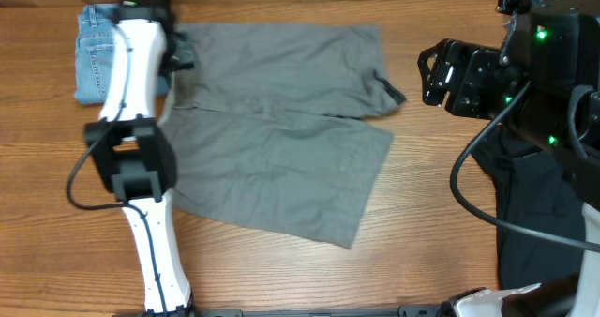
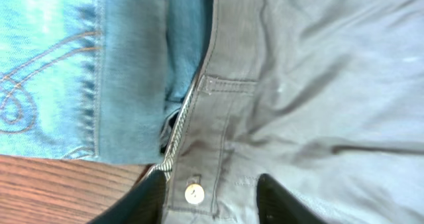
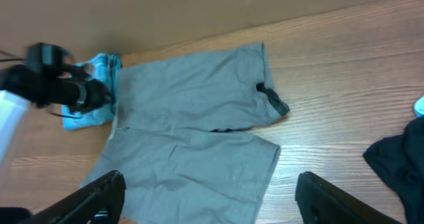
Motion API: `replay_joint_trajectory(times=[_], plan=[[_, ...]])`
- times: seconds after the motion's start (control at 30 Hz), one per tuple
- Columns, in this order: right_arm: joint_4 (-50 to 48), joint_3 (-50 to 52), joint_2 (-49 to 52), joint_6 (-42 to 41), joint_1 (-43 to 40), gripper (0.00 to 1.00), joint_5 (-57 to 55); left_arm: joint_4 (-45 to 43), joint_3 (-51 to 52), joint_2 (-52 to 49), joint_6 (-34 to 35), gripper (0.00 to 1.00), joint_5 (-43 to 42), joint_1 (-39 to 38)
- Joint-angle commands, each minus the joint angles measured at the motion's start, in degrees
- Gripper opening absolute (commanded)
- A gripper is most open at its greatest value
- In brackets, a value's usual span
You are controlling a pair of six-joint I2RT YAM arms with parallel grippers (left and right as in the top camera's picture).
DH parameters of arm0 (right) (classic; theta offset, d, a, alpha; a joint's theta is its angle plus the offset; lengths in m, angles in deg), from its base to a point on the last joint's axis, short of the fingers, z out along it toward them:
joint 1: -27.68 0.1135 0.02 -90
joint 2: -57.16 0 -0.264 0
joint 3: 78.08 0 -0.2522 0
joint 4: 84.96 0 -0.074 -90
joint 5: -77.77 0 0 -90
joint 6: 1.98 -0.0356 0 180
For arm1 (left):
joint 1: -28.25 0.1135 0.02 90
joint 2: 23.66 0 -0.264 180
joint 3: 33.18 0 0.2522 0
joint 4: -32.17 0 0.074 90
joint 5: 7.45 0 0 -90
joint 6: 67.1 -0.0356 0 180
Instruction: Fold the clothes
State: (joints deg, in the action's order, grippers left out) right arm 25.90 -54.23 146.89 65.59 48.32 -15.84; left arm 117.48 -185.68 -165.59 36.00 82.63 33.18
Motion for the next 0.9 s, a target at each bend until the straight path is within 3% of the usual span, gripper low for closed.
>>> replay_joint_trajectory(times=[0.0,0.2,0.37,0.5,0.63,0.87], plan=[[-0.07,2.34,0.22,-0.17,-0.28,0.88,-1.75,3.39,-5.42,0.11,-3.15,0.51,-13.77,-0.79],[-0.13,9.90,2.95,-2.14,-3.41,0.90,-1.77,12.63,-15.34,1.31,-8.98,0.51,-14.56,-0.68],[-3.34,18.78,7.02,-3.10,-9.38,0.90,-0.68,18.95,-23.02,5.62,-9.90,0.52,-14.51,-1.09],[-10.75,27.26,11.89,4.17,-13.51,0.88,6.93,23.30,-27.80,12.68,-9.92,0.54,-14.51,-1.20],[-16.92,33.59,15.45,4.90,-14.49,0.87,7.61,25.24,-28.04,19.37,-9.92,0.55,-14.49,-1.79],[-21.33,46.62,20.52,4.85,-14.62,0.86,12.09,25.24,-28.04,29.83,-9.90,0.68,-14.49,-2.38]])
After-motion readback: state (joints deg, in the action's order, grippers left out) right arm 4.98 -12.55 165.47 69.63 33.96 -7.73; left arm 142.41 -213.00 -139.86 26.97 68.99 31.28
